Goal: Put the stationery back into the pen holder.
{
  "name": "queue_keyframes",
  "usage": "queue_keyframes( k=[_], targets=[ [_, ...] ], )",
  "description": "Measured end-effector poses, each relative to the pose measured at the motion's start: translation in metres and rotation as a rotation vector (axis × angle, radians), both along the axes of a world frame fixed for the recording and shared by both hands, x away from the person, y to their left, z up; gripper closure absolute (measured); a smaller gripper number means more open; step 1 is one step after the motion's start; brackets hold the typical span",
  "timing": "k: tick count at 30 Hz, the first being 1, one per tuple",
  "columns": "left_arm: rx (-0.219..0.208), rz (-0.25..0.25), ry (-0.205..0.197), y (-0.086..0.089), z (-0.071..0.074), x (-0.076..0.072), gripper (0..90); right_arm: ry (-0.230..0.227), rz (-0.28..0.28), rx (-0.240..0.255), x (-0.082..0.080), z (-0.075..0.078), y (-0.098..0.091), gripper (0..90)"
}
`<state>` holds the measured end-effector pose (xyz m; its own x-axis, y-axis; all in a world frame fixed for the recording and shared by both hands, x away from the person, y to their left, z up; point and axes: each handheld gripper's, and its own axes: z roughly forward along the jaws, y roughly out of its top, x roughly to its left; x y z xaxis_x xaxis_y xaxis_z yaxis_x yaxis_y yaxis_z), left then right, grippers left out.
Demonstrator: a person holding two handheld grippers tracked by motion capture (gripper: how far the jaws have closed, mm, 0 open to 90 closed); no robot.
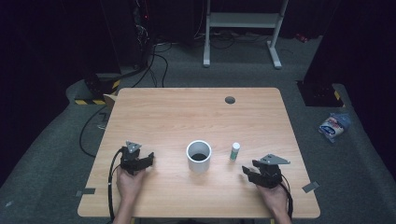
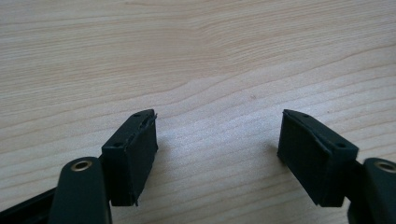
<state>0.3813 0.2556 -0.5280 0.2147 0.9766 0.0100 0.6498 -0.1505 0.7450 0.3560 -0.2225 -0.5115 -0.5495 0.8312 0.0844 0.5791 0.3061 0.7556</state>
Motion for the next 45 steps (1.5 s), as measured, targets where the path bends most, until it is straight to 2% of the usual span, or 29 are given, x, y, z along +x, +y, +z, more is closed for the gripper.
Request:
queue_keyframes(
  k=[11, 21, 45],
  targets=[
    [0.000, 0.000, 0.000, 0.000, 0.000, 0.000, 28.2, -0.042, 0.034, -0.012, 0.009, 0.009, 0.017, 47.3],
    [0.001, -0.002, 0.002, 0.000, 0.000, 0.000, 27.6, -0.049, 0.048, -0.034, 0.019, 0.013, 0.029, 47.5],
    [-0.001, -0.005, 0.004, 0.000, 0.000, 0.000, 26.5, -0.053, 0.044, -0.021, 0.036, 0.022, 0.043, 53.9]
  ],
)
